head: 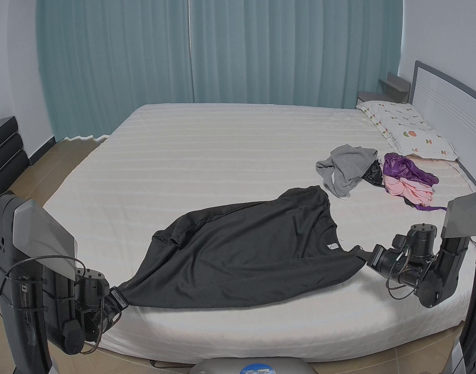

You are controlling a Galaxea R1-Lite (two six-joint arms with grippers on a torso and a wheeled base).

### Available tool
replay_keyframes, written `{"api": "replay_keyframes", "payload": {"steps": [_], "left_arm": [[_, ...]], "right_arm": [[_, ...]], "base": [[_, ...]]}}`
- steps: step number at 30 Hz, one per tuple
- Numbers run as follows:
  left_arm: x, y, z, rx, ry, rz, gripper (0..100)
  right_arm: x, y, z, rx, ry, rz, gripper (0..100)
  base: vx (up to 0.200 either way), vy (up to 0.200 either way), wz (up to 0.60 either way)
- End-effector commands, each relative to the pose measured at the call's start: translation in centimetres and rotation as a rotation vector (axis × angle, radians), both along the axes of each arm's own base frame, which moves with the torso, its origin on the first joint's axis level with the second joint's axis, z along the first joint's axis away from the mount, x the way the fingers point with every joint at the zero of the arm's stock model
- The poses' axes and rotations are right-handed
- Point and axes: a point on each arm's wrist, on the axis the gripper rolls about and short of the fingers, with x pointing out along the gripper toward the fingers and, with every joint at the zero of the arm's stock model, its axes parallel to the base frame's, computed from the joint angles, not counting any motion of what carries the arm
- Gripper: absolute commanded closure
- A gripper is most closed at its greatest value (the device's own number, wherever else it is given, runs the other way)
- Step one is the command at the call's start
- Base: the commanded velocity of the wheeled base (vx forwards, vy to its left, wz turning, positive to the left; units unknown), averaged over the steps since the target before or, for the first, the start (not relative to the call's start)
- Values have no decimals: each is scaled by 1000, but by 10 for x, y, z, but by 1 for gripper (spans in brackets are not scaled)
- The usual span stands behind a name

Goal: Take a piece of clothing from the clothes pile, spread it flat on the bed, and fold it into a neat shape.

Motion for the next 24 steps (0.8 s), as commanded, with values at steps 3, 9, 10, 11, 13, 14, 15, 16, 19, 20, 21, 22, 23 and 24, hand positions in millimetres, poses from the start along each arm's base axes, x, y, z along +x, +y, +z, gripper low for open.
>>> {"api": "replay_keyframes", "payload": {"steps": [3, 9, 10, 11, 13, 14, 15, 16, 19, 20, 21, 22, 23, 24], "left_arm": [[-3, 5, 14, 17, -40, -2, 100], [-9, 5, 15, 36, -17, -25, 100], [-9, 5, 15, 36, -17, -25, 100], [-10, 5, 15, 39, -15, -27, 100], [-10, 5, 14, 40, -8, -27, 100], [-10, 5, 13, 40, -6, -27, 100], [-10, 5, 13, 39, -6, -28, 100], [-10, 5, 13, 39, -3, -31, 100], [-8, 5, 12, 34, -11, -26, 100], [-6, 5, 13, 31, -18, -22, 100], [-5, 5, 13, 28, -23, -19, 100], [-4, 5, 13, 24, -29, -17, 100], [-2, 4, 13, 17, -38, -12, 100], [1, 4, 13, 9, -48, -4, 100]], "right_arm": [[-47, -12, 16, -41, -23, 3, 100], [-73, -14, 19, -64, 18, 43, 100], [-73, -14, 19, -65, 17, 44, 100], [-74, -14, 23, -59, 0, 61, 100], [-69, -14, 27, -52, -33, 72, 100], [-62, -12, 28, -51, -54, 81, 100], [-60, -11, 28, -51, -59, 82, 100], [-47, -8, 30, -49, -91, 93, 100], [-30, 0, 30, -48, -103, 115, 100], [-20, 4, 30, -47, -95, 124, 100], [-12, 6, 30, -46, -92, 128, 100], [-3, 8, 32, -45, -88, 131, 100], [4, 9, 32, -43, -83, 130, 100], [12, 10, 34, -42, -76, 131, 100]], "base": [[0, 0, 0], [0, 0, 0], [0, 0, 0], [0, 0, 0], [0, 0, 0], [0, 0, 0], [0, 0, 0], [0, 0, 0], [0, 0, 0], [0, 0, 0], [0, 0, 0], [0, 0, 0], [0, 0, 0], [0, 0, 0]]}}
